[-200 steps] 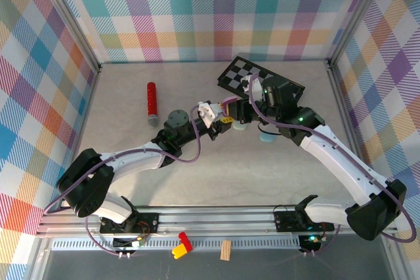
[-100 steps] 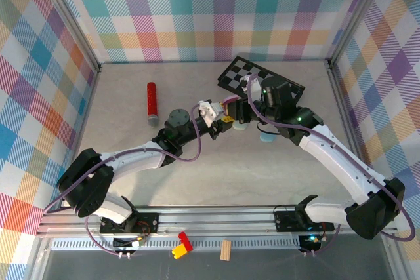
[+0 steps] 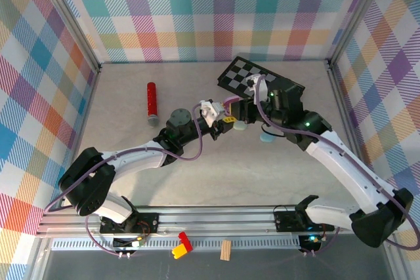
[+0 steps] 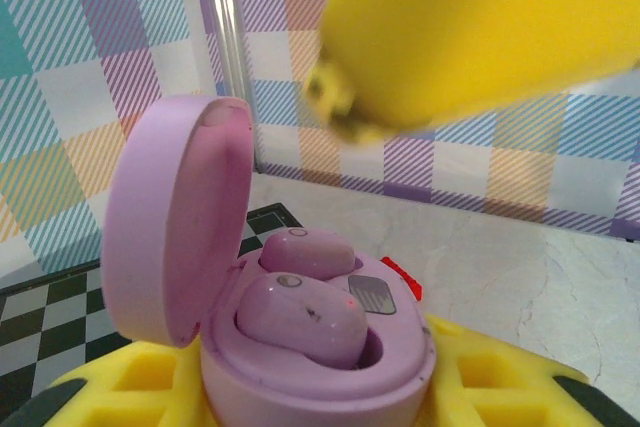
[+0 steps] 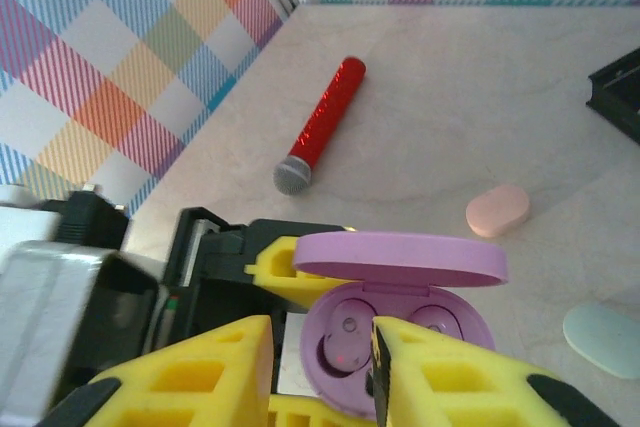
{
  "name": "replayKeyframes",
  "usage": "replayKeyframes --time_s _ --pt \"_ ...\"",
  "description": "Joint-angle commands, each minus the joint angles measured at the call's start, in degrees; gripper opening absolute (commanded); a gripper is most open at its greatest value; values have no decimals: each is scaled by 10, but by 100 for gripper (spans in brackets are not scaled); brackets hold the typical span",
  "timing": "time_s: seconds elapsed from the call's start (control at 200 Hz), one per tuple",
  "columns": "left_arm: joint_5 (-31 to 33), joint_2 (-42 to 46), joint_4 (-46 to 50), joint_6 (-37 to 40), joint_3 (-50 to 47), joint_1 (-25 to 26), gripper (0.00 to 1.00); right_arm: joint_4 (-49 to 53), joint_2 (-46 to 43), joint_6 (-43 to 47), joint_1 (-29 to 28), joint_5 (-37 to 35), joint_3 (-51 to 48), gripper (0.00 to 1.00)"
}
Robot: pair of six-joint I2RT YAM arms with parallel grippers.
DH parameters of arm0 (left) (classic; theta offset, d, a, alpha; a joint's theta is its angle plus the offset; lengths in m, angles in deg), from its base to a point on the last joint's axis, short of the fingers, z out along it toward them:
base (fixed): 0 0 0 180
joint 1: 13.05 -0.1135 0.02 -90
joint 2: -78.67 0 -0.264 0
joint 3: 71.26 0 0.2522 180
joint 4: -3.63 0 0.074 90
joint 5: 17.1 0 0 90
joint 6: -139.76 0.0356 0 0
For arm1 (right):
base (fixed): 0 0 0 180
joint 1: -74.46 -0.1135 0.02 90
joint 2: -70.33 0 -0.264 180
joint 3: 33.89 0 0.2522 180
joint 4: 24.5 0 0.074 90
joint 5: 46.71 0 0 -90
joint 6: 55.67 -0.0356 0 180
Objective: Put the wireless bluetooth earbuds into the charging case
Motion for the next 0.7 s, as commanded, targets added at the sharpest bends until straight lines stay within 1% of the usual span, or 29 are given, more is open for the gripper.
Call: replayKeyframes --time_s 0.0,0.125,0.19,0.39,0.52,0.695 --pt "-13 -3 -22 -8 14 4 38 4 -25 -4 -2 -10 5 32" --pt "-31 0 -31 2 3 0 38 35 -11 -5 -2 -21 46 29" --pt "-39 3 -33 8 -1 -1 38 60 9 -1 -1 -29 75 27" --pt "-56 8 -30 10 -1 -1 38 139 82 2 -1 -55 152 24" --pt "-57 9 -26 4 5 -2 38 159 103 0 -1 -44 164 25" --pt "-50 2 -38 -12 8 -3 39 176 87 5 -1 -43 150 25"
